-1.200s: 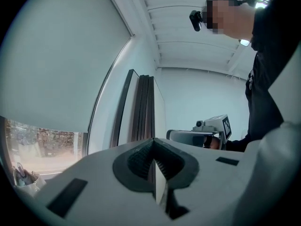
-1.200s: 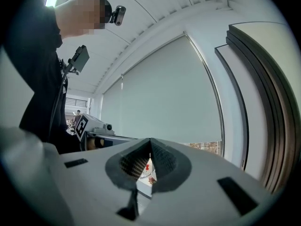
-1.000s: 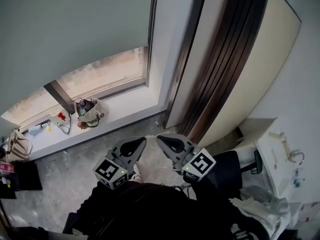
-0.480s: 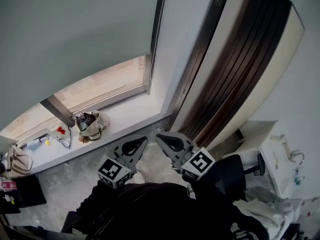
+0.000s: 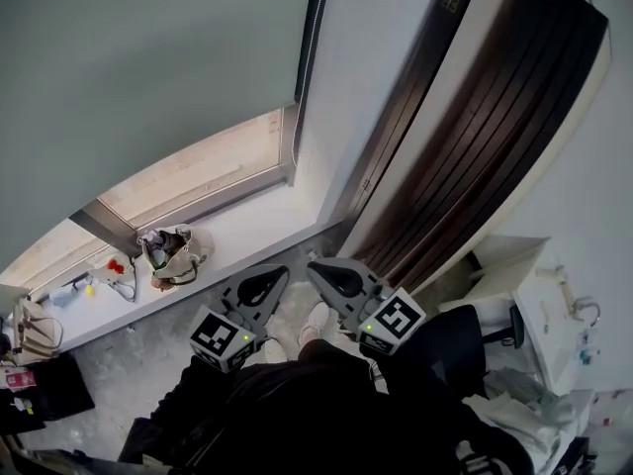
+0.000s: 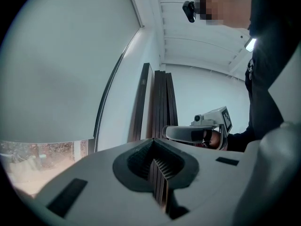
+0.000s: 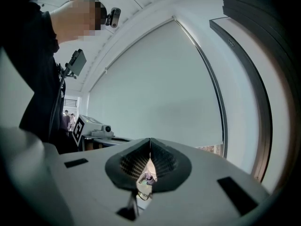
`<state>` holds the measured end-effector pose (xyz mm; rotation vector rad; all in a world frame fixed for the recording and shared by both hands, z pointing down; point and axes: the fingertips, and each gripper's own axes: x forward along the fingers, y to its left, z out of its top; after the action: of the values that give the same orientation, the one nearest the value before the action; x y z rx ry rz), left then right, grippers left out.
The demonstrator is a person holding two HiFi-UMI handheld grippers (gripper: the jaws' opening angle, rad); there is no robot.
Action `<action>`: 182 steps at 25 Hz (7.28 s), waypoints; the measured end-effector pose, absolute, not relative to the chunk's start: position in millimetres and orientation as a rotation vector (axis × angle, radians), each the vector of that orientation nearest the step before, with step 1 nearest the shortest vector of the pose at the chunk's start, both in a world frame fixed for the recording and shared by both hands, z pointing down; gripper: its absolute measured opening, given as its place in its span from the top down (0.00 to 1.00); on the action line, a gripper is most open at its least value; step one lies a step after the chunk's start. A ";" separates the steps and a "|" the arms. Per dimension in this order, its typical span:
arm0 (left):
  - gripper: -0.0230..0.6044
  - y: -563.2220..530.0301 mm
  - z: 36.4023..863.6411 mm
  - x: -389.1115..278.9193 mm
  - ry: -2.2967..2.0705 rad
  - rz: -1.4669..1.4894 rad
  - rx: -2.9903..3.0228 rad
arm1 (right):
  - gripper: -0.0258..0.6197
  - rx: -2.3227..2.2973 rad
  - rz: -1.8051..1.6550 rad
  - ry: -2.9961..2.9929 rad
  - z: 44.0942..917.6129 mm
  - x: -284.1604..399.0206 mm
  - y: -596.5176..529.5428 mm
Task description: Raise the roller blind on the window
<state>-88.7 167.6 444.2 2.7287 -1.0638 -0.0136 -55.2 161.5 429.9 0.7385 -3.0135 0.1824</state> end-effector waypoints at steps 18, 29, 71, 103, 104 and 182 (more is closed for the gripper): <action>0.95 4.3 429.3 -35.8 -1.156 -0.011 2.719 | 0.95 0.637 0.088 -3.035 417.6 -10.5 1.7; 0.95 -60.8 429.8 -11.1 -1.296 0.016 2.684 | 0.95 0.539 0.110 -3.038 421.6 20.9 -54.6; 0.68 -366.7 342.2 -23.7 -0.953 0.021 3.000 | 0.95 1.097 0.159 -2.864 423.0 -2.7 -205.4; 0.94 -299.9 386.6 -41.4 -0.911 0.051 2.983 | 0.95 1.008 0.166 -2.899 426.7 -5.2 -192.1; 0.94 -295.9 392.6 -41.2 -0.907 0.053 2.971 | 0.95 1.006 0.167 -2.901 425.5 -5.8 -191.3; 0.56 -188.7 387.5 -98.6 -0.852 -0.144 2.869 | 0.95 0.460 -0.063 -3.209 267.1 -47.3 -193.6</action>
<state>-98.6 -188.7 387.5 2.8690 -0.8522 -0.1439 -47.3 -193.6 267.1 0.4604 -3.2088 -0.0629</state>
